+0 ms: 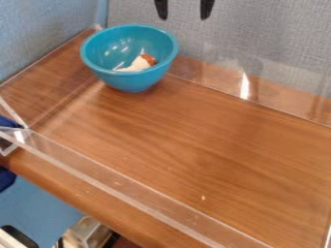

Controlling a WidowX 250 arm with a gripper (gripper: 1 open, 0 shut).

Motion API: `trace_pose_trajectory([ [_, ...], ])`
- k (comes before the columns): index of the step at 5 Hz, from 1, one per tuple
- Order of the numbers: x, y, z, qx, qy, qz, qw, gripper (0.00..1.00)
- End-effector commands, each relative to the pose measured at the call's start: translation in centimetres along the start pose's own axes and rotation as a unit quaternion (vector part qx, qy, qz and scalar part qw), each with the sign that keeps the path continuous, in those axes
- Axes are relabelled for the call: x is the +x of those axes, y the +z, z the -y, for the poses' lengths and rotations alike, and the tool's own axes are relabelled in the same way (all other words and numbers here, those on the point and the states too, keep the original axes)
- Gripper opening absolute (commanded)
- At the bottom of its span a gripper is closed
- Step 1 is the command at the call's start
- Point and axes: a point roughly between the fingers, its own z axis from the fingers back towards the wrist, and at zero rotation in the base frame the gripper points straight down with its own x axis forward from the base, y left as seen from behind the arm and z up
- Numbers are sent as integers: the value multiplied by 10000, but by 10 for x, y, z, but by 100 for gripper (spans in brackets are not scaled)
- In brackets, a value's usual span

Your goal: Remove the mushroom from inside the blue bowl and put it on the table

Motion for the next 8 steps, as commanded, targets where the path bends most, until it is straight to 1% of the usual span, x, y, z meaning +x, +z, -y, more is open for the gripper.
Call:
trace_pose_trajectory([
  [1, 15, 8, -14, 50, -48, 345, 9994, 100],
  [2, 19, -5, -32, 264, -44, 311, 9992, 100],
  [3, 23, -18, -46, 447, 16, 255, 9987, 100],
  [4, 26, -18, -51, 523, -317, 235, 9979, 100],
  [5, 31, -19, -53, 627, -495, 206, 9966, 100],
  [8, 33, -37, -66, 950, -726, -16, 9928, 100],
])
